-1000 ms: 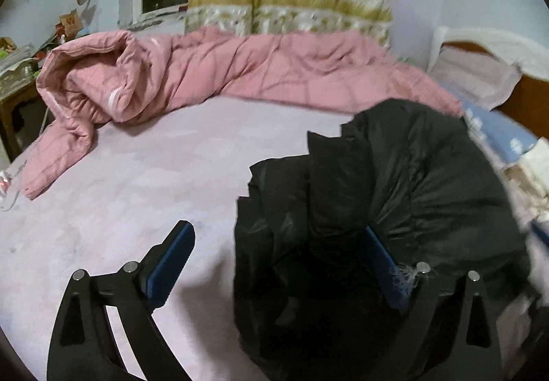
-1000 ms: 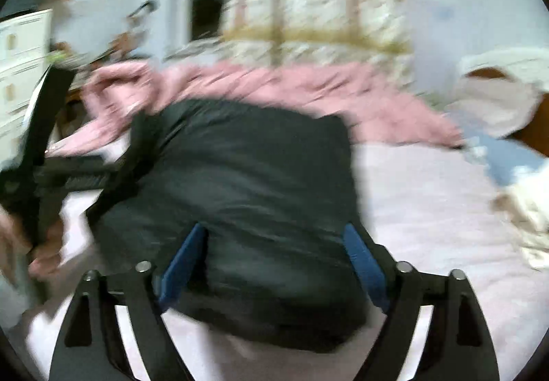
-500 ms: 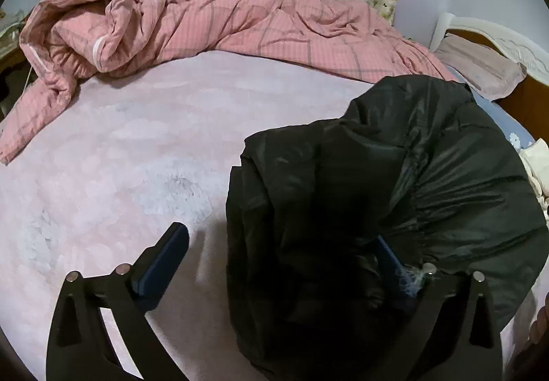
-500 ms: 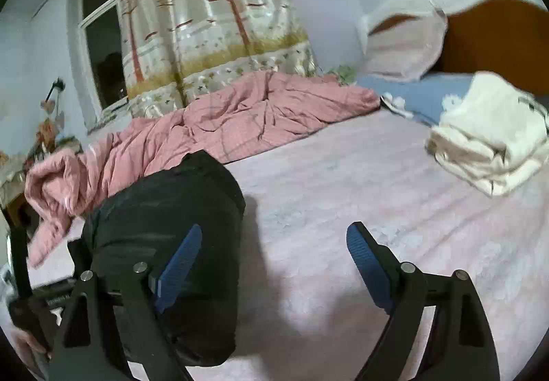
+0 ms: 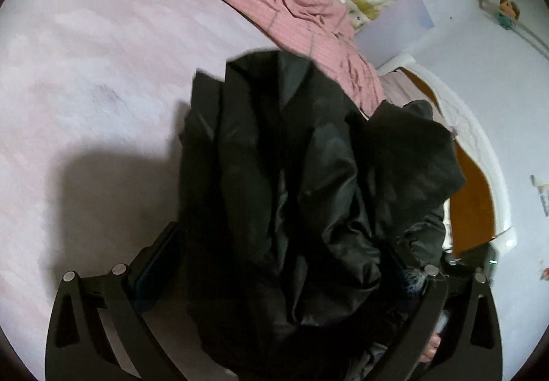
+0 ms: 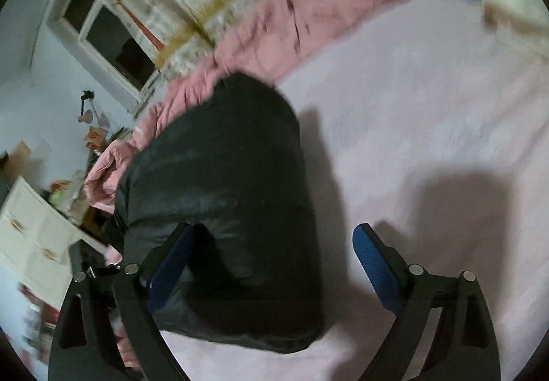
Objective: Fold large clothes
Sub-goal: 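Carry the jacket bundle with both tools onto the cream towel by the pillow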
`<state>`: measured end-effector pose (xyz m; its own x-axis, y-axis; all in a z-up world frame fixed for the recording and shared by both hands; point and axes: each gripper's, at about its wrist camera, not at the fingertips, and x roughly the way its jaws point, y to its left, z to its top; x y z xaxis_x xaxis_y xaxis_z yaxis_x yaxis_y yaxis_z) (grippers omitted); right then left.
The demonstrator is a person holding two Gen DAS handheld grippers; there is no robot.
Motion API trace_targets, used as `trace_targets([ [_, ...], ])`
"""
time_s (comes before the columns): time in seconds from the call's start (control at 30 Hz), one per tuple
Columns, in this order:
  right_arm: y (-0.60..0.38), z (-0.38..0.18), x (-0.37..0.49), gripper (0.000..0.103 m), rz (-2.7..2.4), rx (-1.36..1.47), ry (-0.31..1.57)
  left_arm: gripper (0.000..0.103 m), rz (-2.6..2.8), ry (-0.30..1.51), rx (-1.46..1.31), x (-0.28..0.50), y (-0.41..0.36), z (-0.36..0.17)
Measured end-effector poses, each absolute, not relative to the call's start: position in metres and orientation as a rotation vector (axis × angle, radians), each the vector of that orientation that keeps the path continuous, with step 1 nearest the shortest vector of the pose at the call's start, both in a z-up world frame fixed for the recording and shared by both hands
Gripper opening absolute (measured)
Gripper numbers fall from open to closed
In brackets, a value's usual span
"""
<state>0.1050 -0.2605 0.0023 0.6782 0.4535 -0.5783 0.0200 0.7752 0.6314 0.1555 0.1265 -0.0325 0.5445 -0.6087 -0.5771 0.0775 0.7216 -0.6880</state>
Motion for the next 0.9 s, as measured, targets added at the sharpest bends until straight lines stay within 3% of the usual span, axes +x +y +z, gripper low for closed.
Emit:
trace_targets([
  [0.13,-0.266,-0.015,0.111,0.096,0.316,0.762,0.836,0.103,-0.430,0.911,-0.643,0.150,0.120,-0.030],
  [0.4,-0.231,-0.021,0.118,0.100,0.473,0.646,0.882,0.103,-0.432,0.920,-0.602,0.150,0.112,-0.031],
  [0.43,-0.229,-0.020,0.118,0.098,0.466,0.635,0.876,0.099,-0.426,0.911,-0.609,0.151,0.113,-0.032],
  [0.47,-0.228,-0.019,0.116,0.089,0.454,0.627,0.865,0.078,-0.438,0.895,-0.626,0.151,0.112,-0.031],
  [0.5,-0.228,-0.017,0.113,0.085,0.439,0.624,0.847,0.073,-0.449,0.884,-0.644,0.150,0.110,-0.030],
  [0.57,-0.227,-0.009,0.105,0.071,0.413,0.595,0.800,0.053,-0.432,0.835,-0.603,0.144,0.105,-0.019],
  [0.67,-0.221,0.011,0.092,0.061,0.398,0.504,0.722,0.045,-0.411,0.744,-0.475,0.133,0.094,0.002],
  [0.9,-0.226,0.066,0.066,0.060,0.377,0.366,0.567,0.041,-0.461,0.584,-0.375,0.115,0.073,0.043],
])
